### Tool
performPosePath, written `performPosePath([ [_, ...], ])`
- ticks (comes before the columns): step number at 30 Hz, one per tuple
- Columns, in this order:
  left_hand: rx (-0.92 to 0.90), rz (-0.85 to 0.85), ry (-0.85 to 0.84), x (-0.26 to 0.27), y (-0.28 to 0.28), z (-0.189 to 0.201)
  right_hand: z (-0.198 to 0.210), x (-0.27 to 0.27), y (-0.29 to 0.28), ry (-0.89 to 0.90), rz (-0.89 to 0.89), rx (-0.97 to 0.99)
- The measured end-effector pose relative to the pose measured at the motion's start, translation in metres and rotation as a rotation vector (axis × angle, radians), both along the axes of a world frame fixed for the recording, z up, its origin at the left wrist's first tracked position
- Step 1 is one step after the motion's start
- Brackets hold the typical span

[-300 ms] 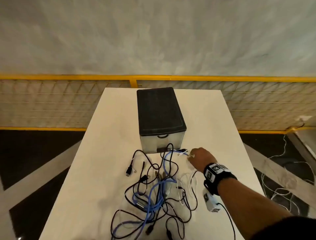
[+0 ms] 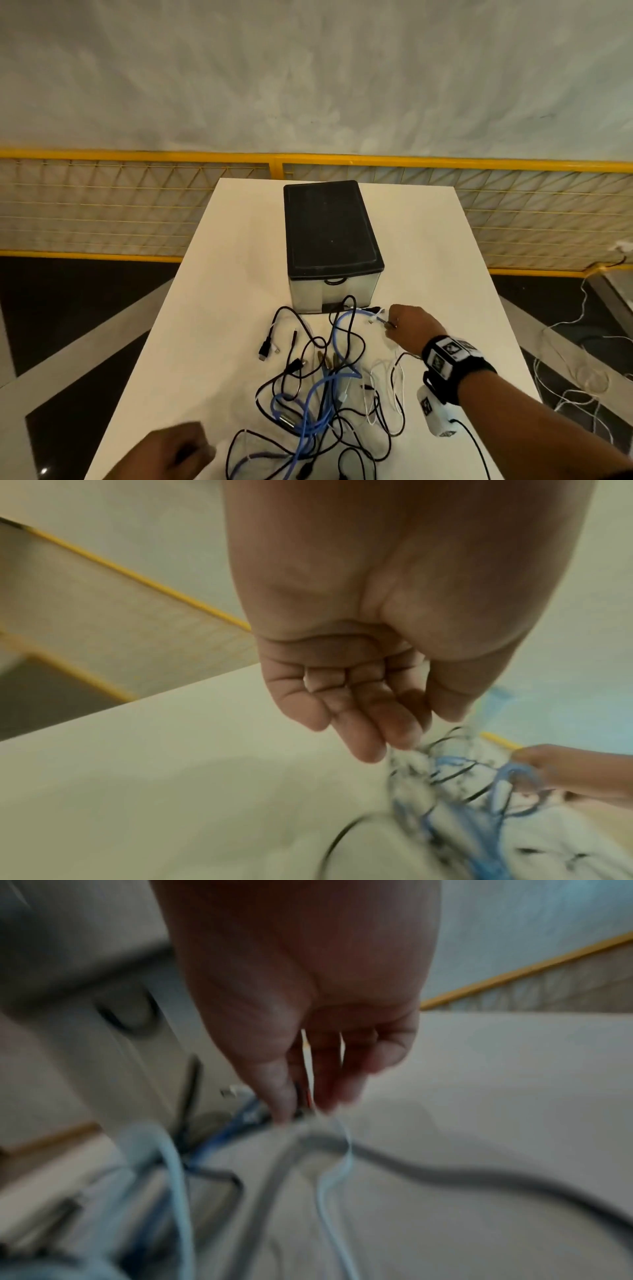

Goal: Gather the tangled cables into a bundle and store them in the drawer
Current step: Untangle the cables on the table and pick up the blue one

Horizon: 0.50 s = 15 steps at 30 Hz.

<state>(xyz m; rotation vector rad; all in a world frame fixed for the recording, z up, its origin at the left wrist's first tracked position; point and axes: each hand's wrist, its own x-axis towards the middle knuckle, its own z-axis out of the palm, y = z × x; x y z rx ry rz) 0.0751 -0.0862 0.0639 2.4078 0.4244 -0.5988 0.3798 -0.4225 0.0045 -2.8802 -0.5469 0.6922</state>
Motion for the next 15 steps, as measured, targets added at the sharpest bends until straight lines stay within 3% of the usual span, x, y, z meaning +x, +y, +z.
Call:
performPosePath([
  [4, -0.141, -0.174, -0.248, 0.073, -0.05, 0.043, 0.074, -0.004, -0.005, -0.037, 0.068, 0.123],
  [7, -0.154, -0.278, -0.453, 0.141, -0.082, 0.062, 0.141, -0.008, 0.001, -0.112, 0.084, 0.37],
  [10, -0.148, -0.347, -0.56, 0.196, -0.12, 0.091, 0.19, -0.015, 0.013, -0.192, 0.067, 0.615],
  [13, -0.182, -0.372, -0.616, 0.229, -0.143, 0.11, 0.216, -0.024, 0.019, -0.246, 0.101, 0.729],
  [15, -0.324, -0.344, -0.622, 0.239, -0.151, 0.115, 0.228, -0.03, 0.022, -0.276, 0.129, 0.758],
])
